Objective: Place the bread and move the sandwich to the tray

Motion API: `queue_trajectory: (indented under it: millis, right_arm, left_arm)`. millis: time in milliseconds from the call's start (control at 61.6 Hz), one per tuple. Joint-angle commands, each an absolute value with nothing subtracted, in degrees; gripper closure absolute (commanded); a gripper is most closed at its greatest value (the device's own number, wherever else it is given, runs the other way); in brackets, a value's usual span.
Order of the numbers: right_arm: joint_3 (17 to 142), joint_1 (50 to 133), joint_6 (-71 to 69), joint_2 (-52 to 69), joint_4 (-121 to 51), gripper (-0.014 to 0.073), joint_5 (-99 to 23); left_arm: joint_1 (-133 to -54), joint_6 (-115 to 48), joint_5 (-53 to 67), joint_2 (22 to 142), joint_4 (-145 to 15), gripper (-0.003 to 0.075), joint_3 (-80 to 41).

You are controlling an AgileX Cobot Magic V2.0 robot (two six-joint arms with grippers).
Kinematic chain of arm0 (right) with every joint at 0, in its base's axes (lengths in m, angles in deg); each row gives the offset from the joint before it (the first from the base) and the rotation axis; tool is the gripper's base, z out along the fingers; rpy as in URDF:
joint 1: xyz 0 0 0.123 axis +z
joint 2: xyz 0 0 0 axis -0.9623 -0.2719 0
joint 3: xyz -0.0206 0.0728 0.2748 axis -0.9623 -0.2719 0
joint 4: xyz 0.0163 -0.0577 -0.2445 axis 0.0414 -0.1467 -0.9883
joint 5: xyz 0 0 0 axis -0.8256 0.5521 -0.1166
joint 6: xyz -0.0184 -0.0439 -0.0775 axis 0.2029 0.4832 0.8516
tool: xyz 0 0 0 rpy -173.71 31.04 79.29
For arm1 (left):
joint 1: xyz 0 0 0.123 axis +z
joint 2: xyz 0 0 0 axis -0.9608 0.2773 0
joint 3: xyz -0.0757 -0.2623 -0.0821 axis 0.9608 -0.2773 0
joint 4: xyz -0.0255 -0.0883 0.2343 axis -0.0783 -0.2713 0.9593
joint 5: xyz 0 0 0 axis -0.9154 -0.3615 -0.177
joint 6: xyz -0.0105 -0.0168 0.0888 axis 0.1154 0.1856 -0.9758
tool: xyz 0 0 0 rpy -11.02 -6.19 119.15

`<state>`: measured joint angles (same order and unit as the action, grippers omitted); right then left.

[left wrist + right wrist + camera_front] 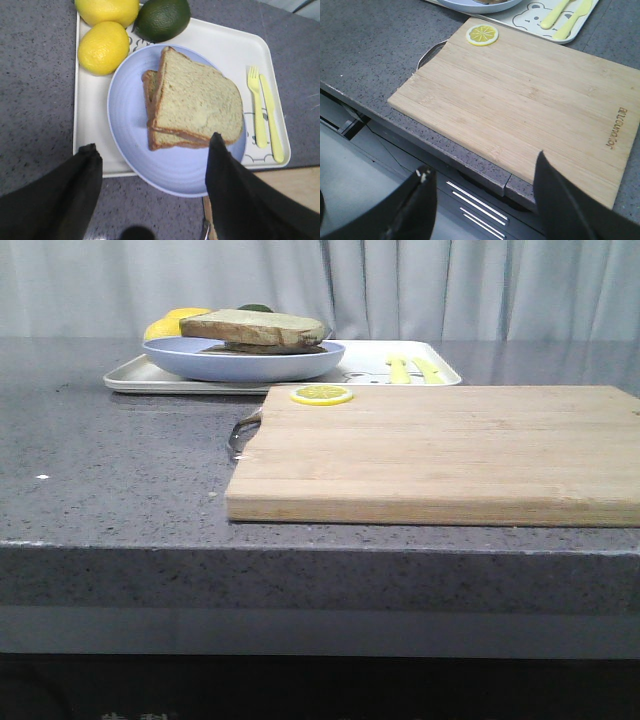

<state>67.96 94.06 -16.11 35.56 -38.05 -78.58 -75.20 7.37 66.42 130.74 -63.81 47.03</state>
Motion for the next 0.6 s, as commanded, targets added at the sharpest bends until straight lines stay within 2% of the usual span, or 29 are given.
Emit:
queue_trajectory:
  millis: [0, 309, 585]
  right_arm:
    - [69.27, 93.76, -15.96, 35.4, -37.66, 0.0149, -74.81]
    - [69.27, 93.76, -15.96, 35.4, -37.66, 0.0149, -74.81]
    - [69.27, 93.76, -15.96, 35.4, -37.66, 0.0149, -74.81]
  left_arm:
    - [-76.92, 6.34, 66.28, 120.63, -59.47, 0.0283, 42.55]
    - [-78.38, 1.69, 49.98, 96.29, -54.29, 0.0283, 12.33]
    - [-78.38, 1.33, 43.72, 79.06, -54.29, 0.0283, -12.59]
